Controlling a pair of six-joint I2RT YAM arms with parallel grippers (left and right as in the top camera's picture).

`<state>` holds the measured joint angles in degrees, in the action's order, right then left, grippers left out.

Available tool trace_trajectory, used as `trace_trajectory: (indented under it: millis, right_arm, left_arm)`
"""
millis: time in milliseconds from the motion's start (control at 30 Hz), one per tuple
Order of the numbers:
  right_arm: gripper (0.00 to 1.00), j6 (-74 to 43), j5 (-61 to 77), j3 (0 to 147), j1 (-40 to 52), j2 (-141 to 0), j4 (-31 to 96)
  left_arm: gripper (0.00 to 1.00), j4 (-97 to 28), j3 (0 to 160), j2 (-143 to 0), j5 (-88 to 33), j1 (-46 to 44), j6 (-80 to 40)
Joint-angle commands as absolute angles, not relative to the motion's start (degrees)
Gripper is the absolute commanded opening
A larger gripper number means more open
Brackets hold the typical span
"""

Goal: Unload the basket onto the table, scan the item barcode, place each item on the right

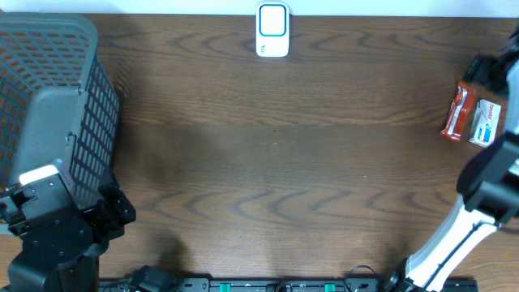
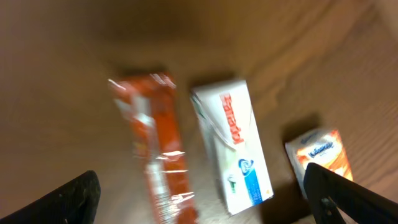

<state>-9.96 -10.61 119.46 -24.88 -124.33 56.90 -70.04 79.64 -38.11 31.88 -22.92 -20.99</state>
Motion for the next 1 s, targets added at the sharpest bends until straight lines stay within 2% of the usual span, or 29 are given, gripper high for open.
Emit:
trace_trajectory:
  millis: [0,167,233,367,633,800,967]
  right_arm:
    - [0.99,-19.57,2.31,124.27,-24.47,-110.74,54.5]
    - [0.99,-27.88,26.89,124.46,-23.75,-96.6,40.91]
    - [0.99,-30.76,32.03,124.46,-22.57,-92.44,34.37]
    - [0.99,-31.75,31.35,124.46,-19.27,-84.84,28.71]
    - [0.99,-23.77,31.35,122.74,-15.14,-70.83,42.28]
    - [0.99,-18.26,28.93,117.84,-10.85,-62.37,42.02]
    - [0.99,-18.13,24.05,113.32,-8.62,-58.5,41.67]
  left_arm:
    - [0.91,-69.84,80.12,-37.98,32.38,-22.68,-21.32]
    - [0.92,-69.84,80.12,-37.98,32.38,-22.68,-21.32]
    - [0.91,-69.84,80.12,-37.98,32.38,-22.68,-21.32]
    - [0.91,-69.84,80.12,-37.98,32.38,-22.68,-21.32]
    - [0.92,-69.84,80.12,-37.98,32.38,-22.68,-21.32]
    - [0.91,-69.84,80.12,-37.98,32.38,-22.68,-21.32]
    - [0.92,-69.84,80.12,-37.98,32.38,-22.68,-21.32]
